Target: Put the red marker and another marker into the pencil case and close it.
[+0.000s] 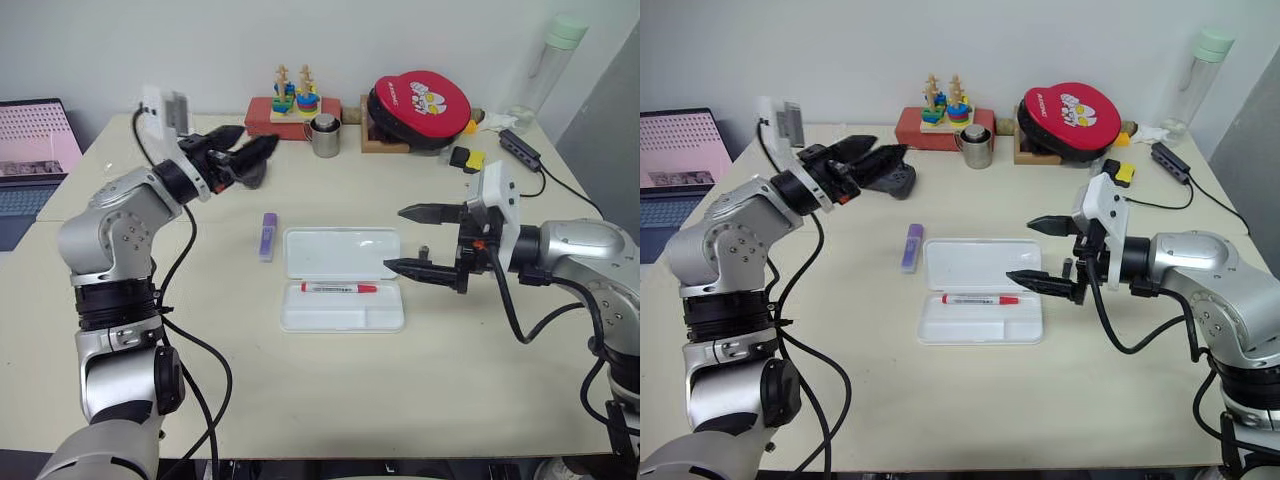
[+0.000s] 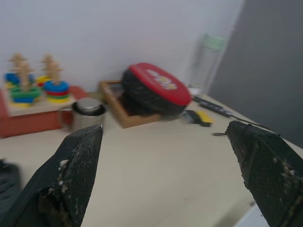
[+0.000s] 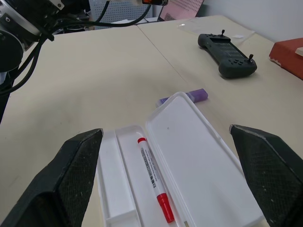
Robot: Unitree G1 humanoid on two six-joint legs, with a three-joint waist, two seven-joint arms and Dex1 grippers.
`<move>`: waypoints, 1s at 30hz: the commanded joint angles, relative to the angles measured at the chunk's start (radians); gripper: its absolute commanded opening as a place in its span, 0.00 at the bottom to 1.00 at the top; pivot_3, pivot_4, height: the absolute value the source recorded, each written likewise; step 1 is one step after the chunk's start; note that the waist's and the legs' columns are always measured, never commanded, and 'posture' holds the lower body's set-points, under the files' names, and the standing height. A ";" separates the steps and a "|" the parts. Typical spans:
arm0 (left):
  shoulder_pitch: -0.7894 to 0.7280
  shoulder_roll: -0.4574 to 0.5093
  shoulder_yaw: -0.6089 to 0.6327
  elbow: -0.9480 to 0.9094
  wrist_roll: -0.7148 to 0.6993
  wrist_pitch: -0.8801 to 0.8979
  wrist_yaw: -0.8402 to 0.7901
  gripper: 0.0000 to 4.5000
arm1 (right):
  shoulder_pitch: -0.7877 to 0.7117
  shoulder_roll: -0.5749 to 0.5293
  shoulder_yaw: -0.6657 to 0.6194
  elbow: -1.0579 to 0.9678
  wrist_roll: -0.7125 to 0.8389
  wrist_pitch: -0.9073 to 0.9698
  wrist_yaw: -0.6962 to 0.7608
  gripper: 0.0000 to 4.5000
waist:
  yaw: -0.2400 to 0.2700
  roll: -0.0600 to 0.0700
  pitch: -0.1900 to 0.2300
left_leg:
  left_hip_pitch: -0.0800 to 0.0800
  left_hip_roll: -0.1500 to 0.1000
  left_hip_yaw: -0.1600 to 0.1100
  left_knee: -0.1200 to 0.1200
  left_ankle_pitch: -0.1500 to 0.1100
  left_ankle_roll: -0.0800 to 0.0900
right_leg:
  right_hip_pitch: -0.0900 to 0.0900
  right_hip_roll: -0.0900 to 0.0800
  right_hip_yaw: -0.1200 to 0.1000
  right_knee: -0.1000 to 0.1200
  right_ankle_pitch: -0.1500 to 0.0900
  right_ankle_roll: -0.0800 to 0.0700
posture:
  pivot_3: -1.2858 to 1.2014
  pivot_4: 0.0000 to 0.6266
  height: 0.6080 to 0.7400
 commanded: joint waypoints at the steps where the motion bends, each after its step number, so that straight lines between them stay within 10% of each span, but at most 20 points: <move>1: 0.046 0.025 -0.019 0.010 0.083 0.030 0.131 0.99 | -0.042 0.011 0.002 0.007 -0.013 -0.033 -0.007 1.00 | 0.000 0.000 0.000 | 0.000 0.000 0.000 0.000 0.000 0.000 | 0.000 0.000 0.000 0.000 0.000 0.000 | 0.52 0.24 1.00; 30: 0.043 -0.072 -0.289 0.351 0.294 -0.033 0.140 0.91 | -0.048 0.065 0.017 -0.033 -0.007 -0.022 -0.063 1.00 | 0.001 -0.001 0.000 | -0.001 -0.001 0.000 0.000 0.000 0.000 | -0.001 -0.001 0.000 0.001 0.000 0.000 | 0.52 0.24 1.00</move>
